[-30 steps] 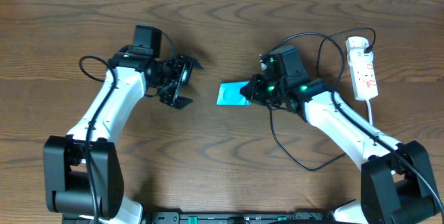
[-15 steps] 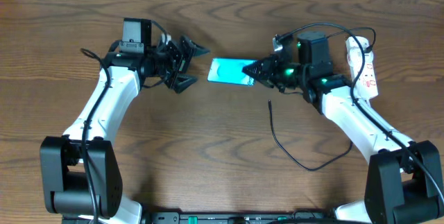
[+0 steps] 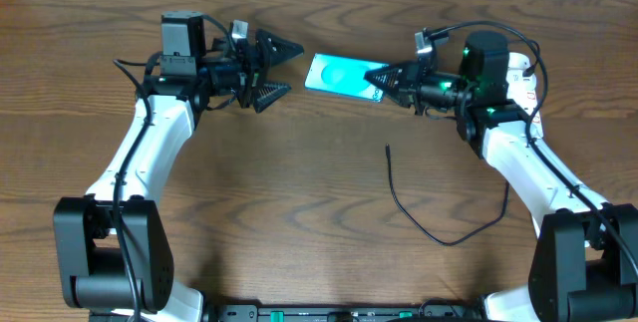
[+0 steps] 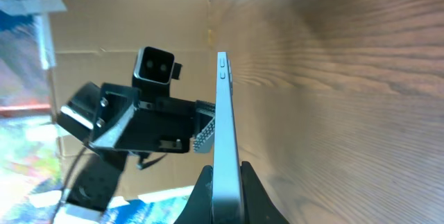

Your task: Plug charger to phone and switch on socket

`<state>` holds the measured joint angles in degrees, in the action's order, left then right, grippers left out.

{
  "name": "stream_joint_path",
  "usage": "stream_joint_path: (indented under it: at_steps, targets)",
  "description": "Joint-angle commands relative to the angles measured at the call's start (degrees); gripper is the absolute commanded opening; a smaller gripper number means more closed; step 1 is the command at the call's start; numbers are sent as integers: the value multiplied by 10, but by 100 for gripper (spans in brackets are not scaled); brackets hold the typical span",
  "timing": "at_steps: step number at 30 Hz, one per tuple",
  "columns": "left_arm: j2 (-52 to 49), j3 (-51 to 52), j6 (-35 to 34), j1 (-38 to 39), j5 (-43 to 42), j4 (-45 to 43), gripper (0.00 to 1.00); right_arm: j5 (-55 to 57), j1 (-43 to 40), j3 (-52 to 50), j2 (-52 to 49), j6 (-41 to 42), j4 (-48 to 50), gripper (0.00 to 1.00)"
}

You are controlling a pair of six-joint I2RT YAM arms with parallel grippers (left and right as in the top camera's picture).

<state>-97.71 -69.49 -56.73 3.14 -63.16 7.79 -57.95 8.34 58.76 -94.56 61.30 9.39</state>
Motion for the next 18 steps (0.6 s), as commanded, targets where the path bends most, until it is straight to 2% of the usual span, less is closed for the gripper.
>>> stream_joint_path:
  at_steps: [1,12,18]
  targets:
    - [12,3,1,0,-29,-28,93,-23,-4,7,0,70,31,1]
    - [12,3,-50,12,-11,-113,93,74,30,7,0,242,131,1]
    - [12,3,-60,29,27,-137,93,123,63,7,0,284,141,1]
